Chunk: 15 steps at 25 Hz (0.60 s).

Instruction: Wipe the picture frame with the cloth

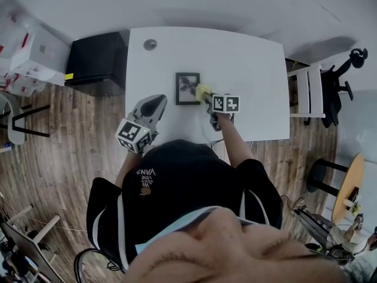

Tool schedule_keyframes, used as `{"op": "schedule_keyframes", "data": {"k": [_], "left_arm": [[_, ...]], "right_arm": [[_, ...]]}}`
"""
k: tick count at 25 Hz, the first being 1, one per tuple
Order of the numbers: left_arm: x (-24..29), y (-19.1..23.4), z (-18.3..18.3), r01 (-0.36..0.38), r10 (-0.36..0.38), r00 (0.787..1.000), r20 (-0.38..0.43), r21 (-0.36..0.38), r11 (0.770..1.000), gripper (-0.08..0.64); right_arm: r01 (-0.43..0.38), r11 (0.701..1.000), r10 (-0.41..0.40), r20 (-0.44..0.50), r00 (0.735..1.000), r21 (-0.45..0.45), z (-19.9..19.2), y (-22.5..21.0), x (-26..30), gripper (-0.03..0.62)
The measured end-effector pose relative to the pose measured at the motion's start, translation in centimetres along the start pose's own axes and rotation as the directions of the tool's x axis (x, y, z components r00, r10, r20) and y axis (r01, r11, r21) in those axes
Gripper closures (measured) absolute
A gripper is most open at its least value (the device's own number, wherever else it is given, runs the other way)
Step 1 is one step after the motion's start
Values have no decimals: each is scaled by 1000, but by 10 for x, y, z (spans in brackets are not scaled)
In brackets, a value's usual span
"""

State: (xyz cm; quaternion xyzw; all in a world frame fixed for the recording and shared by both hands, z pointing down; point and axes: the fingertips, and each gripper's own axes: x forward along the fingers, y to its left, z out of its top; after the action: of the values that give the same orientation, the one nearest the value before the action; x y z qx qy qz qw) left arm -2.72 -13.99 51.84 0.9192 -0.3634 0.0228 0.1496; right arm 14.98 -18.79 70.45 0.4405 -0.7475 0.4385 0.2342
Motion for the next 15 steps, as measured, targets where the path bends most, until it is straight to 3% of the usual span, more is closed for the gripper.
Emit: {"op": "schedule_keyframes", "data": {"k": [8, 15], "left_arm": [[-5, 3, -1, -15, 15, 1000, 2, 2, 1000, 543], [-14, 7, -1, -41, 41, 999, 8, -1, 999, 543]], "right_arm": [[-70, 997, 70, 24, 997, -13, 8, 29, 4, 552], [-167, 985, 166, -14, 986, -46, 1, 73, 25, 552]]}}
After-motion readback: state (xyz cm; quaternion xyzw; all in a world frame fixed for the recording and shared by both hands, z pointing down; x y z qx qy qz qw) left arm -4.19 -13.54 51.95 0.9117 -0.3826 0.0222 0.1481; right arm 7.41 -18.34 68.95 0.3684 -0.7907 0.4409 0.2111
